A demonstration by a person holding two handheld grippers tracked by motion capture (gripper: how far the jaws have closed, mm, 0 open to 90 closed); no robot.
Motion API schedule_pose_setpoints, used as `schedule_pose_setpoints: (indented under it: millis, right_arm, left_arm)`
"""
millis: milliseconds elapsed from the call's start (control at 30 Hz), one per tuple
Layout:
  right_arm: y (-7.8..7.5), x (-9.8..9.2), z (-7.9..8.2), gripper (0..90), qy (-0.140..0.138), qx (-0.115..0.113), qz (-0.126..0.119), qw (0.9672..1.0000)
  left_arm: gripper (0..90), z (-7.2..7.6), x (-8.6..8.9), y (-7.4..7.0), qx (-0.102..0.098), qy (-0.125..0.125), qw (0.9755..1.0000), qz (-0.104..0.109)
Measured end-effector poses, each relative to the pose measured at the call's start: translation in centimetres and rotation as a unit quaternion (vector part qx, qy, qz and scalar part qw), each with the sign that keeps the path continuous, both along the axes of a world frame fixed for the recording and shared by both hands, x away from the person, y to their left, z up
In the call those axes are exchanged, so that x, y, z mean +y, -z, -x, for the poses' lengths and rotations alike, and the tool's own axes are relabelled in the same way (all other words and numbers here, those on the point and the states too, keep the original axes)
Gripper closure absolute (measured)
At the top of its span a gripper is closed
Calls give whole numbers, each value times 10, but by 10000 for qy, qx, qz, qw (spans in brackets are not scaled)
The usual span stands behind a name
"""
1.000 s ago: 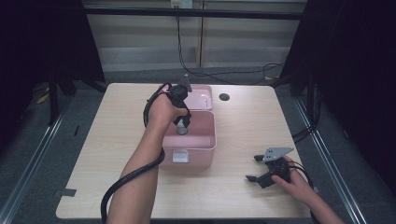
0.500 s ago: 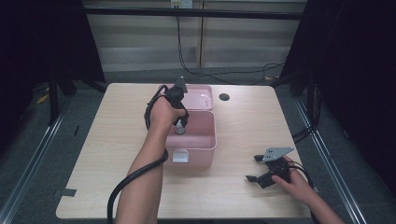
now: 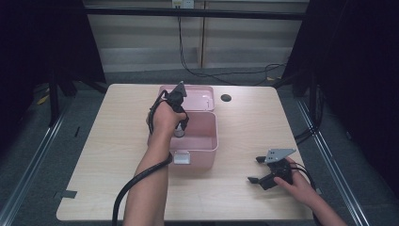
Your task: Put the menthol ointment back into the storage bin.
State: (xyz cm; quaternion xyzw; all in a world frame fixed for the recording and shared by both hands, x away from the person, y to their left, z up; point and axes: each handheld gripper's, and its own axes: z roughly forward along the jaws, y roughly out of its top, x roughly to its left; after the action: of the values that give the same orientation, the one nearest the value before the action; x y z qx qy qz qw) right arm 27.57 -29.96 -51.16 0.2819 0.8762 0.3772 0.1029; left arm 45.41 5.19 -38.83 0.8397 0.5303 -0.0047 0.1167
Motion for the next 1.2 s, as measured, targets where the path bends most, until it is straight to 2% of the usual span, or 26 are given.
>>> schedule_pose_setpoints:
  millis: [233,367,733,867,1200]
  right_arm:
    - [0,0,0,98,-5,-18,4,10000]
    - [0,0,0,99,-5,-18,3,10000]
    - [0,0,0,99,-5,-18,3,10000]
    - [0,0,0,98,-1,-24,-3,10000]
    - [0,0,0,99,-5,-25,-3,10000]
  left_arm:
    - [503,-1,0,8,-3,-73,10000,-32]
    - [503,-2,-1,11,11,-32,10000,-63]
    - [503,-2,-2,19,74,-86,9999,35]
    - [503,-1,-4,21,37,-101,9999,60]
    - [503,-2,-6,25,3,-92,10000,-26]
